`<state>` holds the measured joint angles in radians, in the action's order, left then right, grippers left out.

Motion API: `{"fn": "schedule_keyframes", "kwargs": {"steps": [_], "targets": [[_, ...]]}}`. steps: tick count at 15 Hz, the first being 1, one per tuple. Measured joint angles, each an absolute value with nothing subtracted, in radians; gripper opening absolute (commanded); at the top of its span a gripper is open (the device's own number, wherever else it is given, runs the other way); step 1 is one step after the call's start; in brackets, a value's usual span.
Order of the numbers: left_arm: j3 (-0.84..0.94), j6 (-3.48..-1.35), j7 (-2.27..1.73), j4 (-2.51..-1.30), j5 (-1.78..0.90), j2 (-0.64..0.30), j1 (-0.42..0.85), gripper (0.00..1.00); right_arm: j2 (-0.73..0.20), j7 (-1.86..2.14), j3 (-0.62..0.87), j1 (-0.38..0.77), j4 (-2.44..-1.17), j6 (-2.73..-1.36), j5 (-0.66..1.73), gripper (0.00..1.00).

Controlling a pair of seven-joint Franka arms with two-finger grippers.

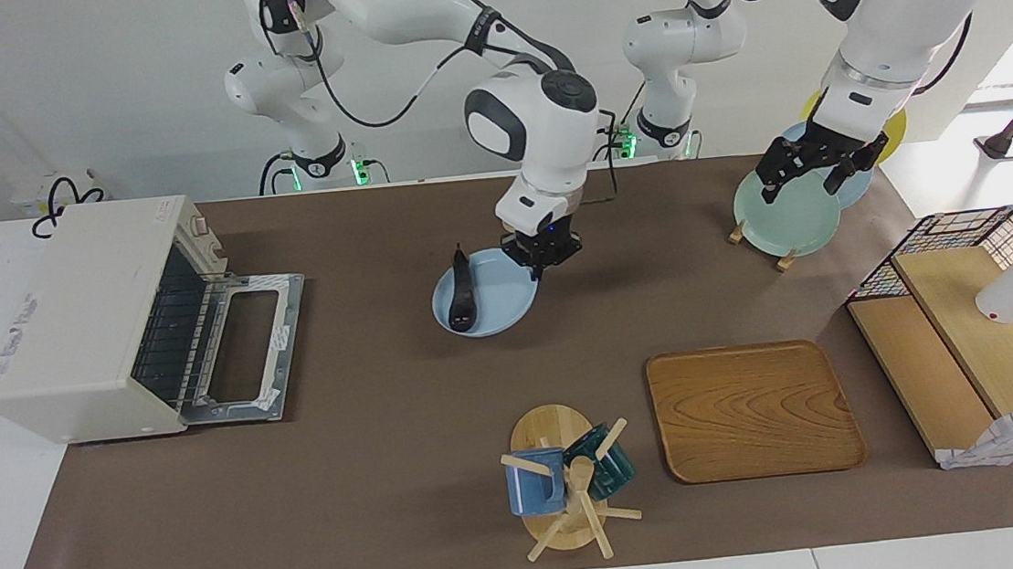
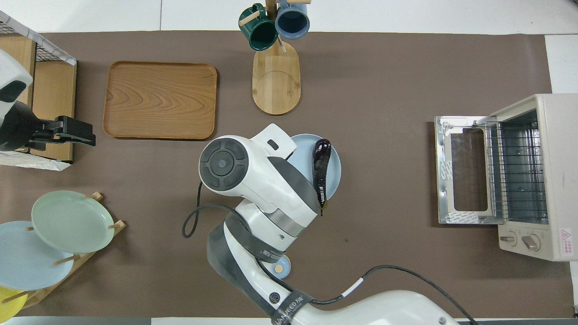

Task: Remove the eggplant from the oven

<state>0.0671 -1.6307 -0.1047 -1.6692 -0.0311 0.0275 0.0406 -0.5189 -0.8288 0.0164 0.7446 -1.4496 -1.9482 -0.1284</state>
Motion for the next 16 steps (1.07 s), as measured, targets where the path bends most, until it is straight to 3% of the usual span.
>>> {"fn": "schedule_keyframes", "kwargs": {"steps": [2, 6, 9, 12, 13, 15, 16], "targets": [[0.067, -1.634, -0.105, -1.669, -0.031, 0.027, 0.032, 1.00, -0.564, -0.847, 0.017, 0.749, -1.457, -2.007, -0.119, 0.00], [0.067, -1.636, -0.104, -1.670, -0.031, 0.027, 0.022, 1.00, -0.568, -0.891, 0.032, 0.749, -1.486, -2.082, -0.094, 0.00], [0.067, -1.638, -0.104, -1.670, -0.031, 0.027, 0.022, 1.00, -0.562, -0.896, 0.032, 0.748, -1.512, -2.178, -0.014, 0.24], [0.067, -1.639, -0.104, -1.670, -0.031, 0.027, 0.021, 1.00, -0.553, -0.895, 0.031, 0.746, -1.508, -2.211, -0.008, 0.25], [0.067, -1.640, -0.104, -1.671, -0.031, 0.027, 0.021, 1.00, -0.546, -0.883, 0.029, 0.740, -1.504, -2.203, -0.022, 0.22], [0.068, -1.648, -0.104, -1.672, -0.031, 0.027, 0.021, 1.00, -0.518, -0.808, 0.021, 0.709, -1.497, -2.134, -0.057, 0.00], [0.068, -1.652, -0.104, -1.673, -0.031, 0.027, 0.021, 1.00, -0.494, -0.746, 0.018, 0.677, -1.493, -2.071, -0.065, 0.00]]}}
